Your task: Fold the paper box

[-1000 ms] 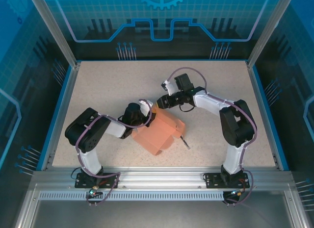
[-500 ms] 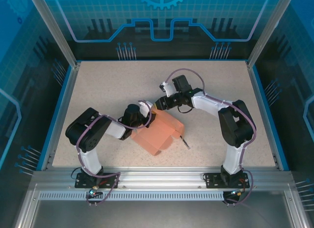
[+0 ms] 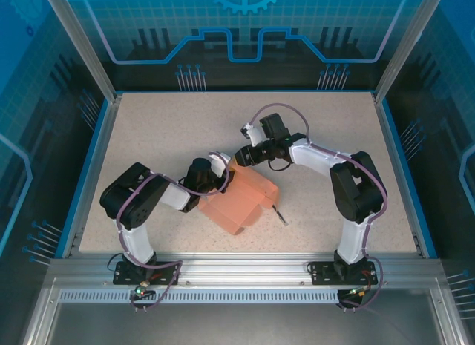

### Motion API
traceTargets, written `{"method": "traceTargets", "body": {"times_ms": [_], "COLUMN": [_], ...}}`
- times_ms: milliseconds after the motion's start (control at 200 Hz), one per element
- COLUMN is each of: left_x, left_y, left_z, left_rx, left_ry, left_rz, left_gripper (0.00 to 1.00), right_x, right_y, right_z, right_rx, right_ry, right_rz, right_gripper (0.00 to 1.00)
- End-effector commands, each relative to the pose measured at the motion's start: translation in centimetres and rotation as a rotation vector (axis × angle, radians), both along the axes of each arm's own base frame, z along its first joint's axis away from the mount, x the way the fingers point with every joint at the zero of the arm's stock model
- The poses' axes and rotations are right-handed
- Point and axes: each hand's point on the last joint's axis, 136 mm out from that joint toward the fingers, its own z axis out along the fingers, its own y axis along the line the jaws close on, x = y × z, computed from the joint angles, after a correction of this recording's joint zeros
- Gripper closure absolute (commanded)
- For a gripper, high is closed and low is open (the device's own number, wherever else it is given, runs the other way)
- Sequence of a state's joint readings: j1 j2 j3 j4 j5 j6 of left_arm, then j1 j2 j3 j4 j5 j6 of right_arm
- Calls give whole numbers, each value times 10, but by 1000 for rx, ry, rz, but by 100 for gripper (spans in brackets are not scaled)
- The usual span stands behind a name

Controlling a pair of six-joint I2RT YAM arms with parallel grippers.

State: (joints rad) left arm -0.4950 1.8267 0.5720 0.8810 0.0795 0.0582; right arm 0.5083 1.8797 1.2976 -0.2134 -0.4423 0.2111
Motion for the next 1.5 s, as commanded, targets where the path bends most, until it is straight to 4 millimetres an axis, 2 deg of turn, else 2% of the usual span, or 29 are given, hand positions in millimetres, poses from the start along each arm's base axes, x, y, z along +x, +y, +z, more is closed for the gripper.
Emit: {"method": "traceTargets", "body": {"times_ms": [0, 155, 325, 570, 720, 835, 971, 1076, 1201, 1336, 1496], "left_x": [1, 3, 7, 10, 10, 11, 13, 13, 12, 9, 8], "left_y": [-2, 1, 8, 12, 16, 21, 31, 37, 41, 44, 47], "left_z": [2, 4, 5, 8, 10, 10, 10, 11, 16, 23, 28], "left_rx": [-4, -1, 3, -8, -17, -24, -25, -24, -35, -37, -22], "left_ry": [-17, -22, -17, 12, 16, 33, 60, 92, 135, 181, 197], "left_rz": [4, 25, 73, 118, 144, 192, 266, 311, 356, 394, 426], "left_gripper": [90, 93, 97, 100, 100, 100, 100, 100, 100, 100, 100], "right_x": [2, 3, -2, -18, -36, -58, -83, -92, -88, -82, -71], "right_y": [-12, -18, -29, -61, -83, -92, -92, -93, -94, -83, -67], "right_z": [8, 37, 57, 66, 63, 67, 70, 68, 73, 81, 75], "right_rx": [-36, 2, 11, -36, -126, -178, -251, -289, -296, -297, -372], "right_ry": [-2, -40, -75, -130, -159, -162, -166, -164, -180, -204, -228], "right_rz": [-24, -39, -58, -101, -108, -118, -119, -136, -172, -173, -165], "right_gripper": [58, 56, 56, 55, 54, 53, 52, 51, 50, 49, 44]}}
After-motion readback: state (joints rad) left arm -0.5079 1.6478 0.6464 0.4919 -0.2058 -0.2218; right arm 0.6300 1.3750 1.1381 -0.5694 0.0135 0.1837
